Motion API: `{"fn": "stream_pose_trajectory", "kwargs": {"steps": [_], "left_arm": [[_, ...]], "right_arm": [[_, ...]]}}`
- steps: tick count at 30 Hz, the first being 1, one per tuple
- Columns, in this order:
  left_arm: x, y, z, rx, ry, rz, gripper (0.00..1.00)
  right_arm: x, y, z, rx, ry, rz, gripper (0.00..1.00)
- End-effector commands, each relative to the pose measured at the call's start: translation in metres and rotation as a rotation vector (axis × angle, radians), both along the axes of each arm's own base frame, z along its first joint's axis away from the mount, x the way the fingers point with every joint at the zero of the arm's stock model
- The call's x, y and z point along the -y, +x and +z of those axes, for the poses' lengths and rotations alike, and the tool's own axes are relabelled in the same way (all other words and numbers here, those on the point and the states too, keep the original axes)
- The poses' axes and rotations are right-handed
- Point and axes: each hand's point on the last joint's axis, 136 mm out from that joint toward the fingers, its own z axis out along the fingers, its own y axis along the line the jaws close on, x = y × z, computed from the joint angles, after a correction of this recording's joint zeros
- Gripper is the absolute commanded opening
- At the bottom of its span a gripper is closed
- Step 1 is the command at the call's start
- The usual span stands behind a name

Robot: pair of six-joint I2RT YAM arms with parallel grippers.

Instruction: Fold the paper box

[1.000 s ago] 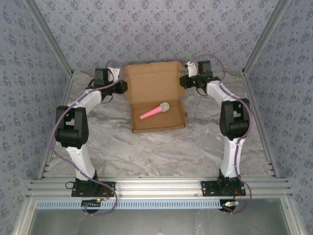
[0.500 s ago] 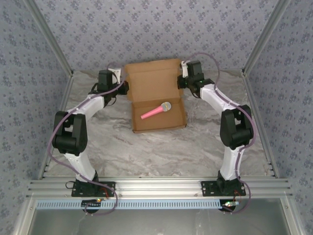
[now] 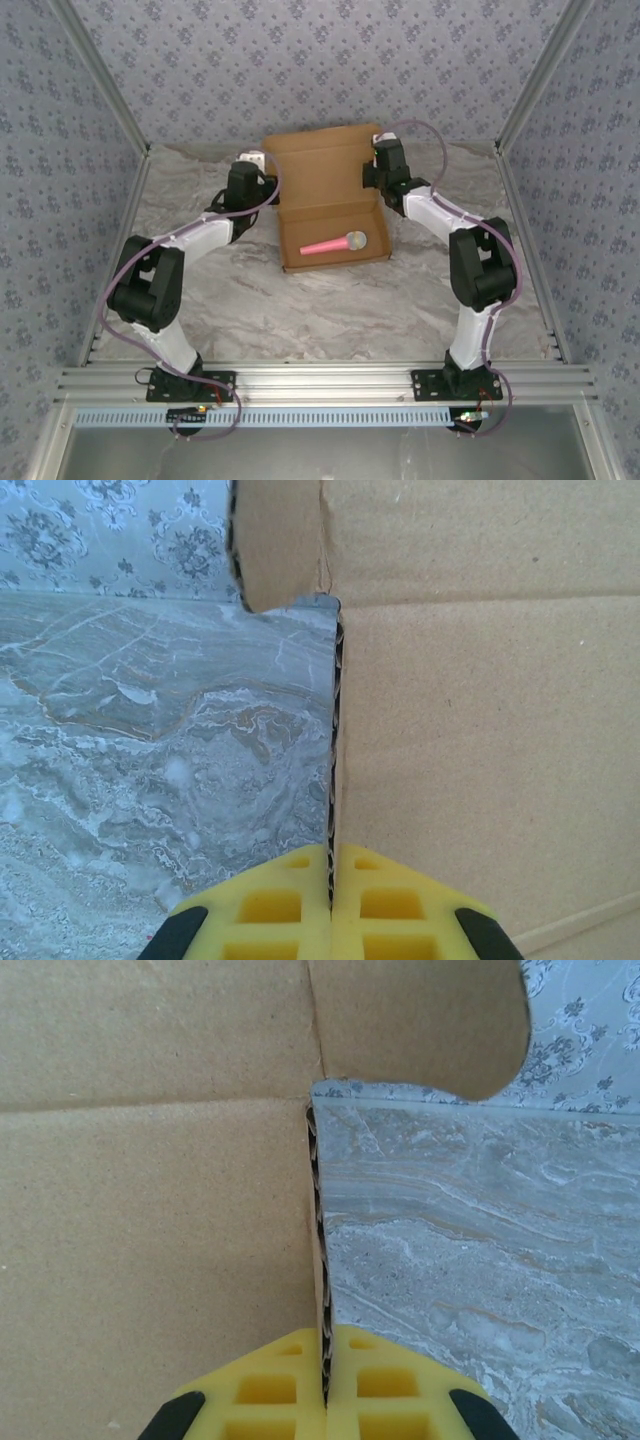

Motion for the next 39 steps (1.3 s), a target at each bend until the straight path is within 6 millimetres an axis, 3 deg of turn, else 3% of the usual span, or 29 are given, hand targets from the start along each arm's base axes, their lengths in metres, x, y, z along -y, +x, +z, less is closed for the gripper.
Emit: {"fn": "stream_pose_trajectory", "kwargs": {"steps": [1, 10, 12, 25, 39], "left_arm": [[-0.005, 0.001, 0.045, 0.158, -0.021, 0.062, 0.00], [0.004, -0.020, 0.046, 0.256, 0.000, 0.065, 0.00], [0.005, -0.024, 0.043, 0.268, -0.003, 0.070, 0.00], [0.009, -0.052, 0.028, 0.329, 0.002, 0.166, 0.00], [0.029, -0.083, 0.001, 0.385, 0.079, 0.126, 0.00]], "right_arm": [[-0.001, 0.004, 0.054, 0.177, 0.093, 0.016, 0.02], [-0.004, -0.006, 0.071, 0.312, 0.160, 0.062, 0.02], [-0.004, -0.011, 0.057, 0.302, 0.167, 0.067, 0.01], [-0.005, -0.028, 0.054, 0.360, 0.272, 0.081, 0.01], [-0.003, -0.053, 0.037, 0.397, 0.263, 0.140, 0.02]]}}
